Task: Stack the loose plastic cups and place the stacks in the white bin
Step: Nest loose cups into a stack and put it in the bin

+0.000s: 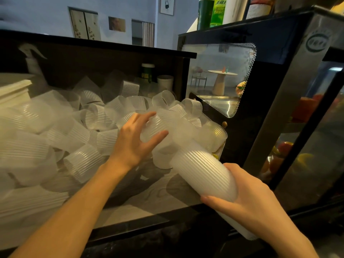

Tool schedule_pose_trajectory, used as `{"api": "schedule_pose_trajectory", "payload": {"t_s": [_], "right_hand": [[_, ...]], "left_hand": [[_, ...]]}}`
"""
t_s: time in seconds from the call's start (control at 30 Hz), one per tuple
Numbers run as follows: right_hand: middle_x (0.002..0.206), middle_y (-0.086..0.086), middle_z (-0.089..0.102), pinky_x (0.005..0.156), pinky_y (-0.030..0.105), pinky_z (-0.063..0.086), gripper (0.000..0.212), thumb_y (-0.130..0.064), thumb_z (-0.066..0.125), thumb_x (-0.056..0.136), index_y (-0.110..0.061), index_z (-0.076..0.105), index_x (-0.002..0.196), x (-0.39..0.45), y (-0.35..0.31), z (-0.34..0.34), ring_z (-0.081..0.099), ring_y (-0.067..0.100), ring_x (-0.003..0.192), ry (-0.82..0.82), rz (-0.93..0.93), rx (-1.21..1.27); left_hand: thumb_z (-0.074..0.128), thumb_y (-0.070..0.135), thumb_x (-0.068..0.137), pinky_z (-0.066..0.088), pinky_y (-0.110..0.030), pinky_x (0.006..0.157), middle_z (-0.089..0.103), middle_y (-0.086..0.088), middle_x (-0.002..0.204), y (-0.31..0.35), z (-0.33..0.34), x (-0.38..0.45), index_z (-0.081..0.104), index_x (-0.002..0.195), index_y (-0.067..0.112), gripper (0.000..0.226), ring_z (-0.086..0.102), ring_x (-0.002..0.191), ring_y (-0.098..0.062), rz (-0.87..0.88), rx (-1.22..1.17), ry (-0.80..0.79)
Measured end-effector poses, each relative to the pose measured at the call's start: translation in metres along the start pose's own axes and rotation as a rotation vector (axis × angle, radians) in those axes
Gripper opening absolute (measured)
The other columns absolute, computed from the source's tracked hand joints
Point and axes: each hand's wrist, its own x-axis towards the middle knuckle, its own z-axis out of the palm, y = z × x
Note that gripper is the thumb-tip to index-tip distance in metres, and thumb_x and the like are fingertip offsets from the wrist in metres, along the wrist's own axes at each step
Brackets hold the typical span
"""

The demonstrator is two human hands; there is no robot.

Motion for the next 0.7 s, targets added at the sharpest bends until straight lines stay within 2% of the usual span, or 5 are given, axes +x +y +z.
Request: {"api": "schedule_pose_trajectory", "payload": {"t_s": [0.23,0.33,0.4,0.5,0.7], "right_hand": [[0.112,-0.024,0.048,0.081,0.021,0.054,0.096,-0.090,0.046,0.053,-0.041,0.031,0.133,0.005,-0.006,0.004,0.054,-0.002,0.097,0.002,0.008,-0.005],[0.113,-0.024,0.048,0.081,0.020,0.053,0.098,-0.091,0.043,0.050,-0.040,0.031,0.133,0.004,-0.007,0.003,0.054,-0.002,0.097,-0.001,0.005,-0.010],[0.113,-0.024,0.048,0.081,0.020,0.053,0.097,-0.091,0.043,0.052,-0.041,0.030,0.134,0.003,-0.008,0.003,0.053,-0.002,0.098,-0.001,0.000,-0.015],[0.111,-0.025,0.047,0.081,0.020,0.053,0.093,-0.091,0.045,0.053,-0.043,0.029,0.131,0.003,-0.009,0.004,0.053,-0.003,0.096,-0.005,-0.009,-0.011],[0.106,-0.030,0.047,0.075,0.021,0.053,0.086,-0.095,0.045,0.046,-0.053,0.029,0.119,0.001,-0.004,0.009,0.054,-0.006,0.094,0.070,-0.025,0.144]], "left_hand": [[0.051,0.064,0.089,0.045,-0.006,0.075,0.055,0.010,0.112,0.009,-0.011,0.000,0.046,0.140,0.019,0.069,0.054,0.092,0.007,-0.120,-0.109,0.096],[0.039,0.059,0.094,0.047,-0.017,0.090,0.054,0.006,0.130,0.016,-0.010,-0.002,0.036,0.148,0.030,0.062,0.053,0.115,-0.001,-0.177,-0.243,0.074],[0.037,0.055,0.094,0.050,-0.019,0.090,0.055,0.007,0.132,0.024,-0.006,-0.006,0.042,0.143,0.029,0.056,0.054,0.116,0.000,-0.201,-0.366,0.041],[0.042,0.053,0.092,0.053,-0.017,0.079,0.061,0.017,0.112,0.035,0.001,-0.011,0.052,0.127,0.024,0.046,0.060,0.101,0.007,-0.237,-0.533,0.012],[0.052,0.063,0.080,0.057,-0.034,0.087,0.063,0.010,0.109,0.037,0.010,-0.016,0.056,0.112,0.025,0.050,0.064,0.100,-0.003,-0.285,-0.643,0.004]]}}
